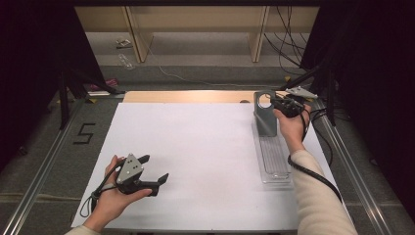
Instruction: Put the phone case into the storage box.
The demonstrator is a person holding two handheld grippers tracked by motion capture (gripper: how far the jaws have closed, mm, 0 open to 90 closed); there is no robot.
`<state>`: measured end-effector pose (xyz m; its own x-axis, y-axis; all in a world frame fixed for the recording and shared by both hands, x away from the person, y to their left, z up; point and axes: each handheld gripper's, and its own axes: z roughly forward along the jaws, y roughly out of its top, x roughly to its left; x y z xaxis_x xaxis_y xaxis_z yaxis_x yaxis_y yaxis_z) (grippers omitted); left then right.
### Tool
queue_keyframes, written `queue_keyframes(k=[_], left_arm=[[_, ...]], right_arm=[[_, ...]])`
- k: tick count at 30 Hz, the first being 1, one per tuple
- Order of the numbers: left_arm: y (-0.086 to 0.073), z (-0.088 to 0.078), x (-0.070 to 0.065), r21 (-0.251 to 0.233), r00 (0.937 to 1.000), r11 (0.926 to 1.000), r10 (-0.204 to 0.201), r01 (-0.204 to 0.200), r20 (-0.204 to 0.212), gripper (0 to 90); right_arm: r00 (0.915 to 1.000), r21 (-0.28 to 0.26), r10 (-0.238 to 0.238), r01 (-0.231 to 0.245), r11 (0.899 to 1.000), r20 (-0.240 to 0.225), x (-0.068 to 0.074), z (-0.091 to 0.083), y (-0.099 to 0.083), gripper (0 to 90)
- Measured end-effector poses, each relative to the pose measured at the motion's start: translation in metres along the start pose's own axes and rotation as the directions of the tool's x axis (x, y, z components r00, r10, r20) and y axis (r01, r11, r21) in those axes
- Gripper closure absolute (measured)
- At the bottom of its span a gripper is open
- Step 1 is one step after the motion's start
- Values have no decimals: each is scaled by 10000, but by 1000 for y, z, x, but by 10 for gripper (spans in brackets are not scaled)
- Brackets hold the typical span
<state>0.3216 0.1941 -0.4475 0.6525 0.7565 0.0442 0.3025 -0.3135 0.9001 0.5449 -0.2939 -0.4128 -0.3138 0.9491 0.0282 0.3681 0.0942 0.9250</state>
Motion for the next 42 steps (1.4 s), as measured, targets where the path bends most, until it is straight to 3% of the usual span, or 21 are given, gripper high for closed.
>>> queue_keyframes(k=[42], left_arm=[[0, 0, 0, 9, 10000, 10000, 21, -21, 5, 117]], right_arm=[[9996, 674, 191, -204, 9975, 206, -7, 11, 3, 756]])
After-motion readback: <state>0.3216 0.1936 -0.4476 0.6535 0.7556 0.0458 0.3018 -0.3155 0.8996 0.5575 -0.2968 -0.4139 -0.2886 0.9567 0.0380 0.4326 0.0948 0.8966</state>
